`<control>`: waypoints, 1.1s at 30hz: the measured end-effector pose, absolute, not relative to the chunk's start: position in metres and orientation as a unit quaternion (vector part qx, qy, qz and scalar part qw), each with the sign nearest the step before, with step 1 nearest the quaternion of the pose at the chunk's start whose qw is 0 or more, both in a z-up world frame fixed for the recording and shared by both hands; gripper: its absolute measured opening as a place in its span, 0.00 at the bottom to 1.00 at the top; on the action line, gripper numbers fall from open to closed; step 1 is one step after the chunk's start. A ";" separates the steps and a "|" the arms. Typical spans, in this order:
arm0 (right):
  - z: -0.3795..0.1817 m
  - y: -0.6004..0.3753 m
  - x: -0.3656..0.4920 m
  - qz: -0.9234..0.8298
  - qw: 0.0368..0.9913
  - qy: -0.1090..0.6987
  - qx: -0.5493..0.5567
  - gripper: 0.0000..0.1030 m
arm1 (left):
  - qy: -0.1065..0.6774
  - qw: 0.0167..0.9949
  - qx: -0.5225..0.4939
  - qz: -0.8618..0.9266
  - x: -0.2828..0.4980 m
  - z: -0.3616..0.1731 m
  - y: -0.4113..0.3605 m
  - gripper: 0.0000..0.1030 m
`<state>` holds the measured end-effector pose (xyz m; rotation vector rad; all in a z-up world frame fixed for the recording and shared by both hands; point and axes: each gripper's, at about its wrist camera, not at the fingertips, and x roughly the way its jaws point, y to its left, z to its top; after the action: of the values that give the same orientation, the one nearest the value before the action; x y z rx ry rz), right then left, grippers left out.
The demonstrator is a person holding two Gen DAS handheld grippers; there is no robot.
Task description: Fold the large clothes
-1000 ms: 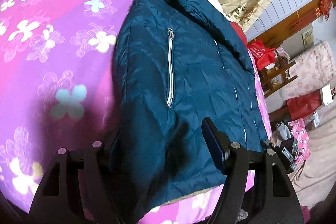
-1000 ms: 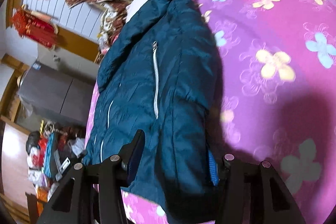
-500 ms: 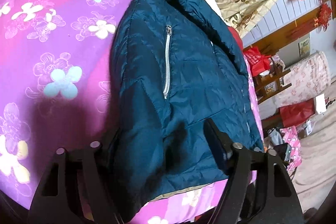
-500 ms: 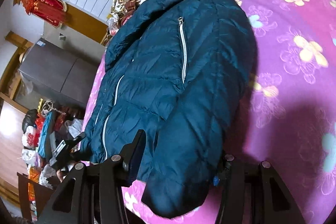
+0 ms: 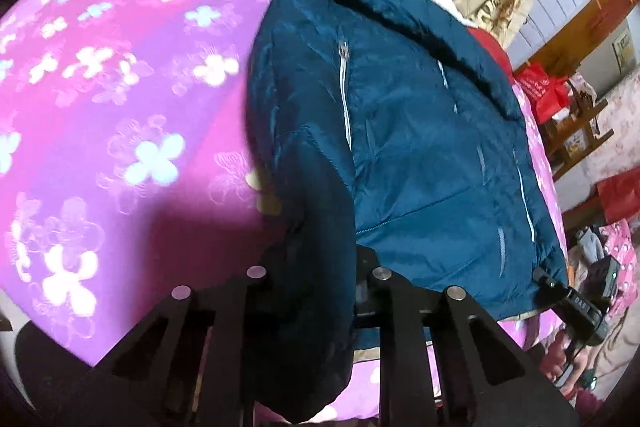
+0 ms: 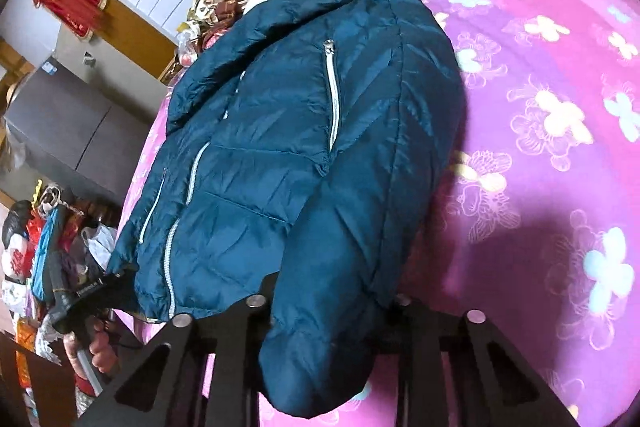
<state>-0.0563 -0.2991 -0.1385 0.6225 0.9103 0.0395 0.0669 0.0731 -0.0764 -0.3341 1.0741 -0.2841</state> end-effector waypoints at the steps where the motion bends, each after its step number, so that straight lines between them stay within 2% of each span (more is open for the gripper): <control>1: -0.134 -0.298 -0.059 0.020 0.855 0.430 0.290 0.20 | 0.505 0.839 -0.155 -0.132 0.065 -0.073 0.073 0.15; 11: -0.106 -0.297 -0.088 0.051 0.863 0.424 0.270 0.18 | 0.487 0.853 -0.136 -0.127 0.038 -0.043 0.080 0.14; 25: -0.107 -0.283 -0.113 0.036 0.873 0.435 0.219 0.18 | 0.489 0.863 -0.078 -0.104 0.016 -0.050 0.072 0.15; 28: -0.111 -0.284 -0.117 0.032 0.871 0.439 0.216 0.23 | 0.487 0.864 -0.074 -0.101 0.014 -0.052 0.068 0.20; 30: -0.113 -0.288 -0.120 0.031 0.870 0.436 0.226 0.31 | 0.494 0.860 -0.082 -0.101 0.015 -0.055 0.068 0.32; 33: -0.113 -0.294 -0.126 0.023 0.871 0.431 0.237 0.43 | 0.497 0.857 -0.093 -0.099 0.015 -0.057 0.070 0.37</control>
<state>-0.1263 -0.2939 -0.1130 0.4956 0.9002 0.0489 0.0153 0.0700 -0.0568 -0.1948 1.0444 -0.2077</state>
